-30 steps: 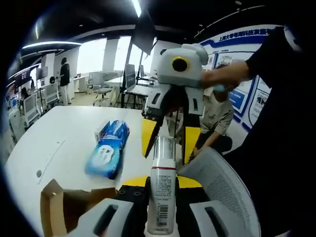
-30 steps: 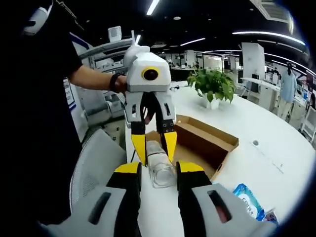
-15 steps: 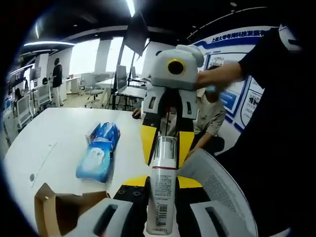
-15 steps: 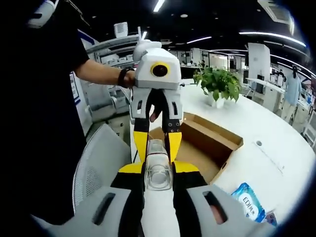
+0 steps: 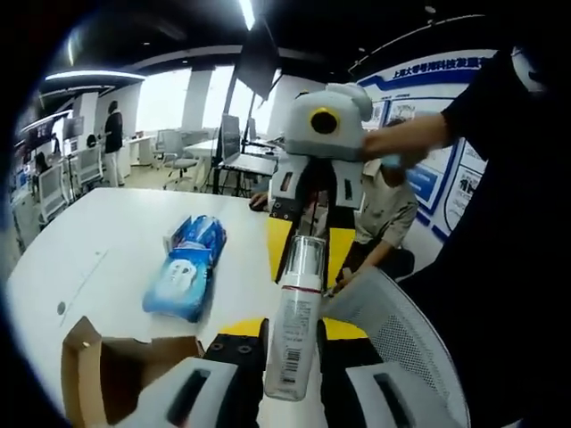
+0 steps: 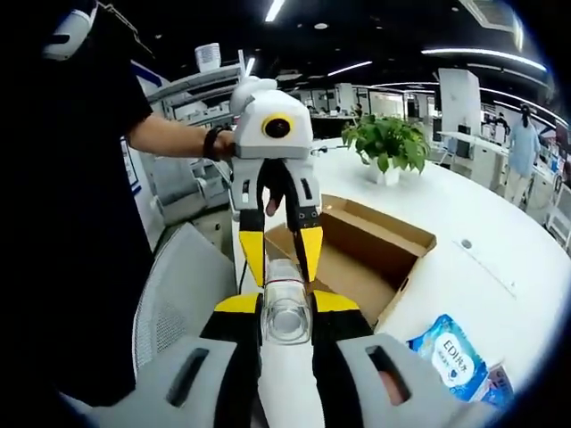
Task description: Operate the shoe box by opening the lid, removing the specified soft item, and placing it in the target area until the item is outside and the box remains undamaged.
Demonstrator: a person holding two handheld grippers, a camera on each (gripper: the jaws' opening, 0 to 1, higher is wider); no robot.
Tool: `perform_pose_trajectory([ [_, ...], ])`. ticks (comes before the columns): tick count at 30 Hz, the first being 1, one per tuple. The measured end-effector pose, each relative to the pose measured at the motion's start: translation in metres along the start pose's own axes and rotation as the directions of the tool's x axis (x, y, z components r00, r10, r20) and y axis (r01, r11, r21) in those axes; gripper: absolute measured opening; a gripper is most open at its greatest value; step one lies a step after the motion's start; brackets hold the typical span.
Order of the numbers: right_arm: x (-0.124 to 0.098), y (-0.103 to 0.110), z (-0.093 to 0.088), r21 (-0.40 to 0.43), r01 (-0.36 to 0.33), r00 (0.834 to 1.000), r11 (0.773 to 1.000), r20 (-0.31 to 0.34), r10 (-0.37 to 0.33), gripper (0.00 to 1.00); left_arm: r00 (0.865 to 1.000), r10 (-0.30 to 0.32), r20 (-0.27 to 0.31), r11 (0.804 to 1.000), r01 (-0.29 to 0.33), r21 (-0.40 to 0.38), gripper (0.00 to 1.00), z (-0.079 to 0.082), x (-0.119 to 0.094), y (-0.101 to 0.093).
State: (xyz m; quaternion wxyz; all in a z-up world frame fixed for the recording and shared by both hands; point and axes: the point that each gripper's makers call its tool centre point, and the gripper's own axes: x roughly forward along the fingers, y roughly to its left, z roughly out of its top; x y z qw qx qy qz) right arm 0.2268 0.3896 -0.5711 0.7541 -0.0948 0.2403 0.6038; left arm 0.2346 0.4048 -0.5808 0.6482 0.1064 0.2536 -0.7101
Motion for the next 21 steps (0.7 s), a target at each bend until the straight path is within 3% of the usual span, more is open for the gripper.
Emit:
perform_pose_trajectory([
  [6,-0.007,-0.008,-0.014,0.023,0.036,0.998,0.999,-0.044,-0.035,0.17,0.994,0.105,0.035,0.994,-0.104,-0.044,0.24,-0.003,-0.015,0.017],
  [12,-0.018,-0.019,-0.025,0.040,0.070,0.995,0.997,-0.067,-0.067,0.17,0.976,0.201,0.080,0.976,-0.192,-0.108,0.26,-0.013,-0.029,0.029],
  [15,-0.021,-0.022,-0.030,0.046,0.080,0.994,0.996,-0.078,-0.077,0.17,0.966,0.252,0.063,0.960,-0.241,-0.140,0.26,-0.027,-0.034,0.035],
  [21,-0.029,-0.030,-0.038,0.053,0.106,0.990,0.993,-0.102,-0.100,0.17,0.937,0.338,0.088,0.925,-0.314,-0.214,0.26,-0.039,-0.045,0.043],
])
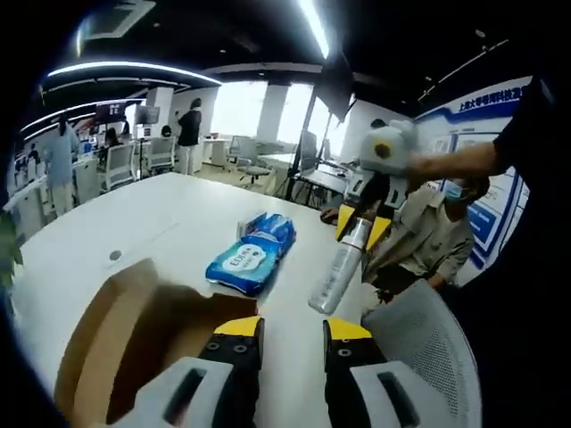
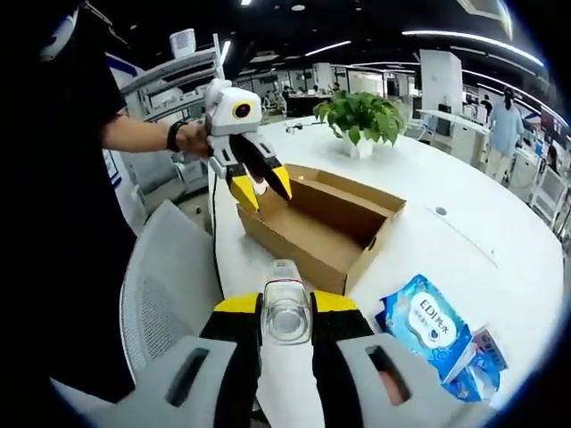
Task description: Operate the shoe box by opening the lid, removing the specified soft item, and placing it in the target area until the item is outside and the box remains undamaged.
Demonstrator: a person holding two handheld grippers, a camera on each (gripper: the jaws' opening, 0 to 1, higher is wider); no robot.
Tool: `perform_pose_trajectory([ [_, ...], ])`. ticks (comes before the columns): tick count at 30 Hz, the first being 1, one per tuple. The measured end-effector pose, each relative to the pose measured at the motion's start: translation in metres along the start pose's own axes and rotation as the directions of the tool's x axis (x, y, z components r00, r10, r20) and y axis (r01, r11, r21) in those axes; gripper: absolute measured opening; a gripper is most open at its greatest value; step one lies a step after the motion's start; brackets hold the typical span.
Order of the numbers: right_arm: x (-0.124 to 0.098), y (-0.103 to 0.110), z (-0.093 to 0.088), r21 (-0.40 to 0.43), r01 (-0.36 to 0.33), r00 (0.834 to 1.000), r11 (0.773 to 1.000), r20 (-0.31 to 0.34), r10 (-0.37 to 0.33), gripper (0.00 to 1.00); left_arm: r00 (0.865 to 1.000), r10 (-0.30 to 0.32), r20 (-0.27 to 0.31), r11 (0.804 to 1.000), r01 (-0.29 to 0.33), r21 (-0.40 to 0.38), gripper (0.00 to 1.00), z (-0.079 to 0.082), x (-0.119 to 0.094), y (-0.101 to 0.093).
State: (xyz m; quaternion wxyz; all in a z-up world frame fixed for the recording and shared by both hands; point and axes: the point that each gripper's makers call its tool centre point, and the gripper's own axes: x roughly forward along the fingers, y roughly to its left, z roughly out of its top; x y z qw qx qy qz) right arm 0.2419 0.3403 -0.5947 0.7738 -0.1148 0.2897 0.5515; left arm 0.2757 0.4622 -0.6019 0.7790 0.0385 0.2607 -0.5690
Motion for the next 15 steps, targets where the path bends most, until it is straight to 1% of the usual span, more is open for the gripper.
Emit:
perform_pose_trajectory([
  [6,-0.004,-0.004,-0.004,0.005,0.009,1.000,1.000,-0.013,-0.009,0.17,0.999,0.038,0.014,0.998,-0.037,-0.049,0.26,-0.010,-0.007,0.003],
  [9,-0.005,-0.005,-0.009,0.003,0.014,1.000,1.000,-0.028,-0.013,0.17,0.998,0.057,0.017,0.996,-0.056,-0.067,0.26,-0.014,-0.012,0.005],
  [15,-0.007,-0.007,-0.016,0.012,0.021,0.999,1.000,-0.048,-0.020,0.17,0.996,0.084,0.028,0.993,-0.081,-0.091,0.26,-0.017,-0.018,0.009],
])
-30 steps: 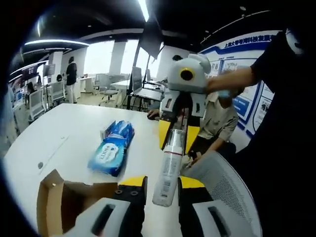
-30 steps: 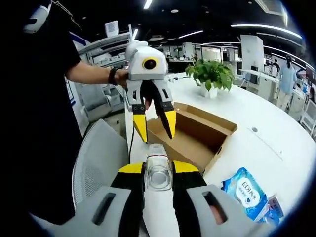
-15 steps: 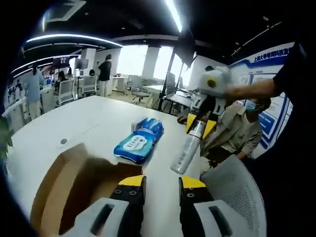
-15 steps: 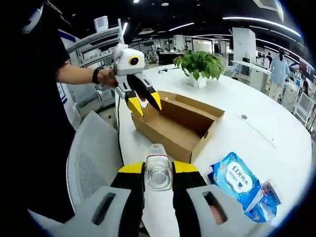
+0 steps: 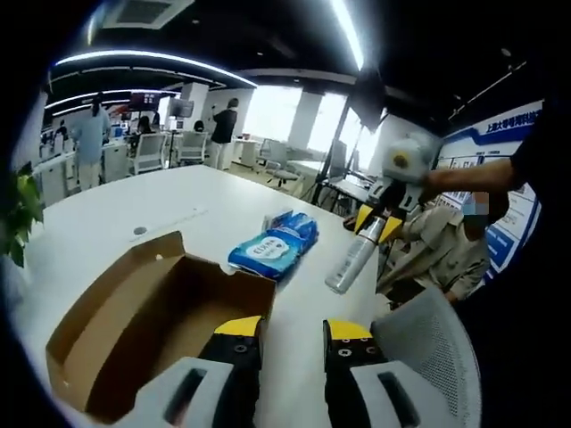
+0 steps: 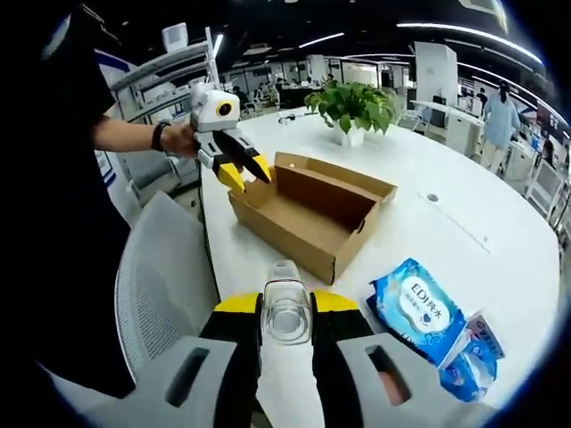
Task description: Operate the shoe box by opening the lid, removing the specified soft item, and placing it in the target area until the item is outside and the box remains undamaged.
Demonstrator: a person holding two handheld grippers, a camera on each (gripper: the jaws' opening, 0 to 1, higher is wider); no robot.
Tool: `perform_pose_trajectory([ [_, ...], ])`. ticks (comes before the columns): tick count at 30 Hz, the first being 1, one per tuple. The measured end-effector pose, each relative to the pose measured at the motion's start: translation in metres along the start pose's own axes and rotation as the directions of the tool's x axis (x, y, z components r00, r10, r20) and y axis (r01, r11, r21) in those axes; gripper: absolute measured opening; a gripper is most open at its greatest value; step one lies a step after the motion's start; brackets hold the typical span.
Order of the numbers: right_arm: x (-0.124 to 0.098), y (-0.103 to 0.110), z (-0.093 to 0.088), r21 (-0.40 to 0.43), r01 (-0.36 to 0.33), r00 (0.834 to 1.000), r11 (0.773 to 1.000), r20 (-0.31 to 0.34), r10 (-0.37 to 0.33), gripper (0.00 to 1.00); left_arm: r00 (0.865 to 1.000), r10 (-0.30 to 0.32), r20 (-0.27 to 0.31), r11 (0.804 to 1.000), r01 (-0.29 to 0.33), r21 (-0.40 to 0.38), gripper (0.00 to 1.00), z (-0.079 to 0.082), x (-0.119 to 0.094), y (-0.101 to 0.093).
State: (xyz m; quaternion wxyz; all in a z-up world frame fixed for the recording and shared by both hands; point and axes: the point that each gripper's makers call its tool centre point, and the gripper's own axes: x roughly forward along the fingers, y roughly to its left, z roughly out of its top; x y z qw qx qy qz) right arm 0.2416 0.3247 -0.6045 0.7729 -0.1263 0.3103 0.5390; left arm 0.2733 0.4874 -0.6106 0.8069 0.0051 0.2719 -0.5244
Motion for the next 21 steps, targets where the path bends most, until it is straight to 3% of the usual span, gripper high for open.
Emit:
perform_pose_trajectory([
  [11,-0.006,-0.028,-0.013,0.003,0.036,0.997,0.999,-0.071,-0.036,0.17,1.000,0.013,0.011,1.000,-0.013,-0.026,0.26,-0.003,-0.004,0.002],
  [21,-0.019,-0.087,-0.006,-0.037,0.078,0.988,0.996,-0.134,-0.083,0.17,0.999,0.042,0.017,0.996,-0.041,-0.077,0.26,-0.015,-0.012,0.006],
])
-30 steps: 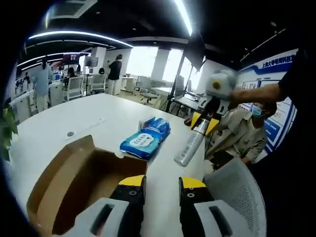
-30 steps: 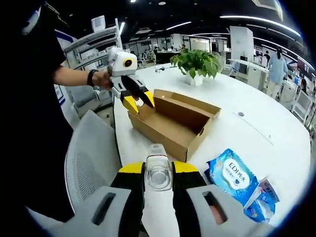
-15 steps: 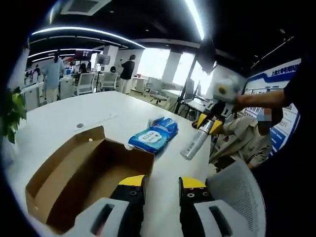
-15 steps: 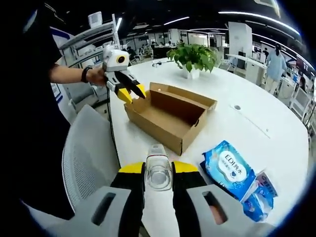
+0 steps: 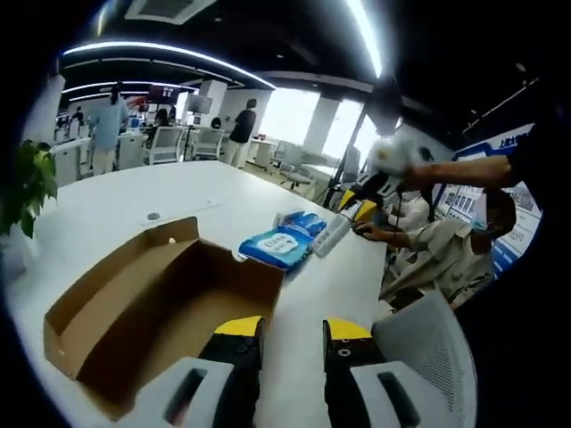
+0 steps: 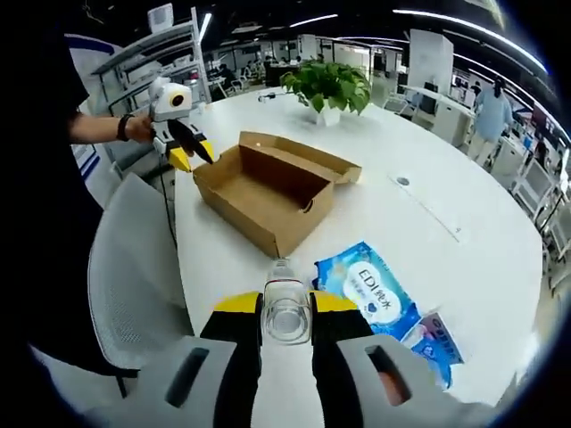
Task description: Operate the shoe box by opening the lid, removing the specified soft item, and placing it in the target area until the item is outside and the box remains undamaged.
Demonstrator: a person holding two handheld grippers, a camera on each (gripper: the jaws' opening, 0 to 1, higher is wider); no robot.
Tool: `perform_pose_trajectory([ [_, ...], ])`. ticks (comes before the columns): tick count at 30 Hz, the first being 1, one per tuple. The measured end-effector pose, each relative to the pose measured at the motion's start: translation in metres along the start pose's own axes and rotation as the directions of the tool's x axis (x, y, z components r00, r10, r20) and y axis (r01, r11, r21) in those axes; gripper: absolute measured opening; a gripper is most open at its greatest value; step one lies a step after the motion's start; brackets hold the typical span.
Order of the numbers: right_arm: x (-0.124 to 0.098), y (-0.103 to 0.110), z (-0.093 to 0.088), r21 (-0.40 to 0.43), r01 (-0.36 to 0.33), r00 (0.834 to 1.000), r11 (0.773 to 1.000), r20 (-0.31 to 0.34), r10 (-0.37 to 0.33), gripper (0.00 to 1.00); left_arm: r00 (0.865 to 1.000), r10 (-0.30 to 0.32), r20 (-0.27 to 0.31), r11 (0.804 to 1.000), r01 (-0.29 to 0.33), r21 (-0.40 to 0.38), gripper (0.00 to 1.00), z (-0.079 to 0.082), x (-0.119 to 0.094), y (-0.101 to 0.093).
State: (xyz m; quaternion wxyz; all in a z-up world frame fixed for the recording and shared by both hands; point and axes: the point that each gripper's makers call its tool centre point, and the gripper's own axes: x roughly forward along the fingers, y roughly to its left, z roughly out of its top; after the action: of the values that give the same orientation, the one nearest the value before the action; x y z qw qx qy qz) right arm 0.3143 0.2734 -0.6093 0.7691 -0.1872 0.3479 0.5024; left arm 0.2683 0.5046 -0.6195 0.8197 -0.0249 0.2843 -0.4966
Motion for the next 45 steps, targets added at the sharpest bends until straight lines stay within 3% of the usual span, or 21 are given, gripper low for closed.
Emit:
perform_pose_trajectory([
  [11,-0.003,-0.067,0.006,-0.101,0.027,0.993,0.995,-0.114,-0.039,0.17,0.999,0.051,0.006,0.998,-0.051,-0.043,0.26,-0.007,-0.012,0.012],
  [19,0.002,-0.114,-0.005,-0.199,0.025,0.969,0.980,-0.235,-0.072,0.17,0.997,0.079,-0.018,0.995,-0.080,-0.063,0.26,-0.018,-0.016,0.017],
  [27,0.008,-0.148,-0.010,-0.253,0.033,0.950,0.967,-0.293,-0.109,0.17,0.994,0.101,-0.029,0.992,-0.103,-0.078,0.26,-0.019,-0.018,0.023],
  [37,0.017,-0.170,-0.025,-0.293,0.024,0.922,0.956,-0.362,-0.134,0.18,0.994,0.103,-0.042,0.991,-0.106,-0.076,0.26,-0.015,-0.013,0.028],
  [40,0.021,-0.176,-0.037,-0.326,0.016,0.898,0.945,-0.411,-0.157,0.18,0.994,0.104,-0.042,0.992,-0.107,-0.072,0.26,-0.012,-0.011,0.030],
  [45,0.031,-0.177,-0.046,-0.354,-0.015,0.878,0.935,-0.452,-0.157,0.18,0.994,0.103,-0.042,0.992,-0.106,-0.068,0.26,-0.008,-0.009,0.031],
])
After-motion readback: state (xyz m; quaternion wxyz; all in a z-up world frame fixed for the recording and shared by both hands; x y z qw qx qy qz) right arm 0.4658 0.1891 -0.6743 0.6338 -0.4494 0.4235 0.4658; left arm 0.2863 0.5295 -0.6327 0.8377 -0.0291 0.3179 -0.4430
